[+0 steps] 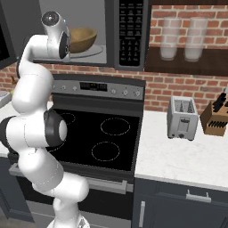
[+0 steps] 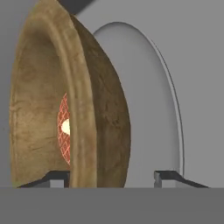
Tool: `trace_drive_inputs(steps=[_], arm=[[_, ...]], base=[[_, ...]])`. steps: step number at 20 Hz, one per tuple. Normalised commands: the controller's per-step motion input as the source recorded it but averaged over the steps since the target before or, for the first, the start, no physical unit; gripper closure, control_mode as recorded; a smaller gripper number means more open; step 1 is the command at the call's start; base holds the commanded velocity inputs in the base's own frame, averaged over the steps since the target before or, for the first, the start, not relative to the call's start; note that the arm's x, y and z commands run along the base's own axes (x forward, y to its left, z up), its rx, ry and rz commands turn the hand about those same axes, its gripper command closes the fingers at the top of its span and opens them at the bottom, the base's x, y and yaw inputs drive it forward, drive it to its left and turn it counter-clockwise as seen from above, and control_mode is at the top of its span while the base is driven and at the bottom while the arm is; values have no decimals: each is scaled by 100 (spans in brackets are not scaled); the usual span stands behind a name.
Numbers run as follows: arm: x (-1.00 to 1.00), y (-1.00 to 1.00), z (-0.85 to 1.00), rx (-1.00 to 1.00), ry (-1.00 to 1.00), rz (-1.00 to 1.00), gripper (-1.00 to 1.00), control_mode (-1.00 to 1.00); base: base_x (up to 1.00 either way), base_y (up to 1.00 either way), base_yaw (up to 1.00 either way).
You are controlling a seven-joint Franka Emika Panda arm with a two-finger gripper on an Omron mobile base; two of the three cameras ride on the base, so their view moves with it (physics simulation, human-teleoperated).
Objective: Open the microwave, place the bowl with waffle inside the microwave, then close the microwave door and turn it on.
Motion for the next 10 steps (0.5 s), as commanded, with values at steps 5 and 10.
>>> trace_drive_inputs(steps=[5, 10], arm=[[0, 0, 0, 0, 0, 0, -100, -100], [-9, 0, 3, 0, -5, 0, -100, -100]], base=[[0, 0, 0], [0, 0, 0]])
